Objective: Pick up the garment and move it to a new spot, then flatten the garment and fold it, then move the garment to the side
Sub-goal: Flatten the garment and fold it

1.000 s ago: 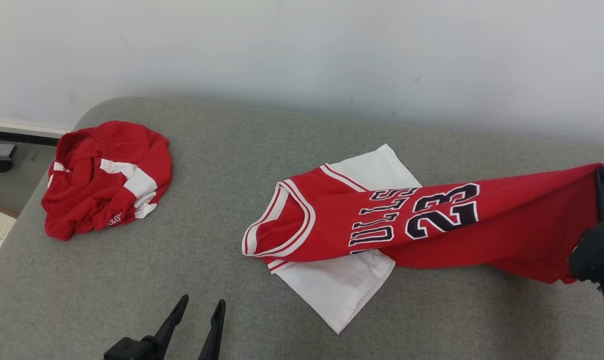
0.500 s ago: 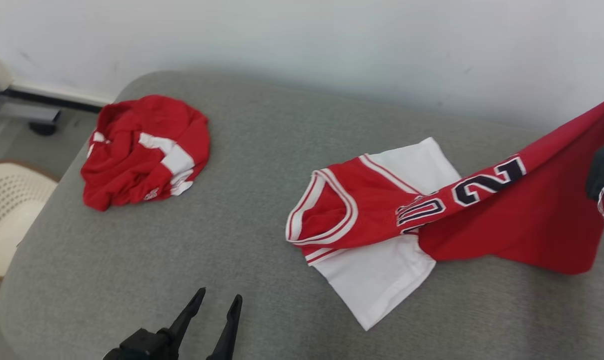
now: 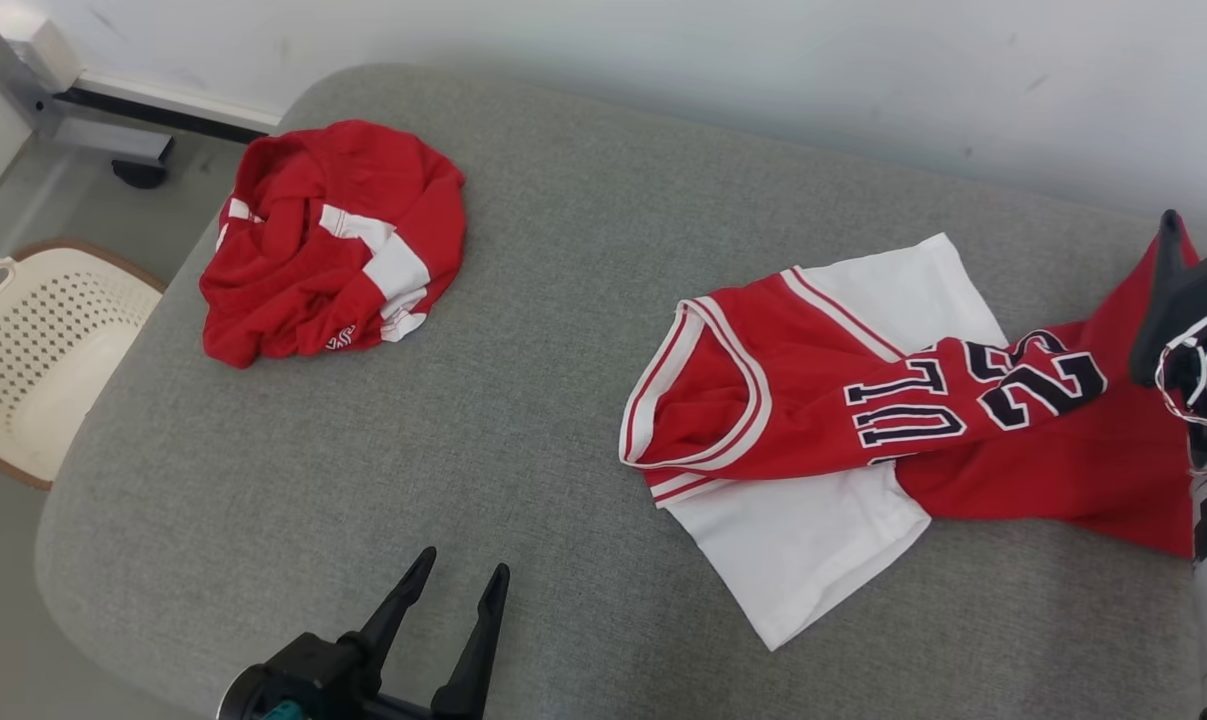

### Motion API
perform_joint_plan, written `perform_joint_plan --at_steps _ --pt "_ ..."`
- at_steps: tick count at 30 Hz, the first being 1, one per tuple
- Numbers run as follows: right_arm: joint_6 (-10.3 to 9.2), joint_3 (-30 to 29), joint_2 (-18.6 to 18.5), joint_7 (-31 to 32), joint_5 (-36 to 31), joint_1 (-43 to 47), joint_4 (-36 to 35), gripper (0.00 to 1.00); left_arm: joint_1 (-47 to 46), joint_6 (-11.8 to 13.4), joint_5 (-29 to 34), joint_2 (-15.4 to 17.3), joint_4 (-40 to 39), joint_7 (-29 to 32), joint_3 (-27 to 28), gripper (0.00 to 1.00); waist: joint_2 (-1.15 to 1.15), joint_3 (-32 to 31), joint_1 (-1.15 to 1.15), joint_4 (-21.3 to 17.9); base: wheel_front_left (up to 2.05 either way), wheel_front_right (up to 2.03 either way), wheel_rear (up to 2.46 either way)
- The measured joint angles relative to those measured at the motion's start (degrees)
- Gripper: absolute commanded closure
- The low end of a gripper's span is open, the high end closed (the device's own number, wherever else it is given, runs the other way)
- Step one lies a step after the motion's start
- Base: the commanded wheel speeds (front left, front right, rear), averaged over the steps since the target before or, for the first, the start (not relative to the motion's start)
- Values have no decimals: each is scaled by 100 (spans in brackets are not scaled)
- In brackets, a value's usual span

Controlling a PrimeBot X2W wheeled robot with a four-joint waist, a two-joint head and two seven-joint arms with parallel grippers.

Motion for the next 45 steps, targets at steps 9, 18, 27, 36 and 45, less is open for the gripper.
perform_joint_plan --at_steps 9,18,27,36,45 --pt "0 285 193 -126 494 480 -151 0 -63 -49 -140 -70 10 237 -261 0 0 -309 -1 -310 0 0 0" --pt "0 767 578 76 887 1558 -1148 0 -167 -101 -648 -553 660 869 -708 0 0 -644 -2 -851 0 0 0" --pt "0 1089 739 527 1096 2063 -1937 0 -905 509 -812 -978 2026 1393 -935 0 -1 -827 -2 -1512 0 0 0" --pt "0 1114 721 723 1159 2143 -2310 0 -1313 953 -864 -1051 2731 1339 -1301 0 0 -680 -1 -1829 0 0 0" --pt "0 1129 735 767 1191 2171 -2377 0 -1519 1166 -1294 -1057 2822 1281 -1970 33 0 -536 -1 -1886 0 0 0"
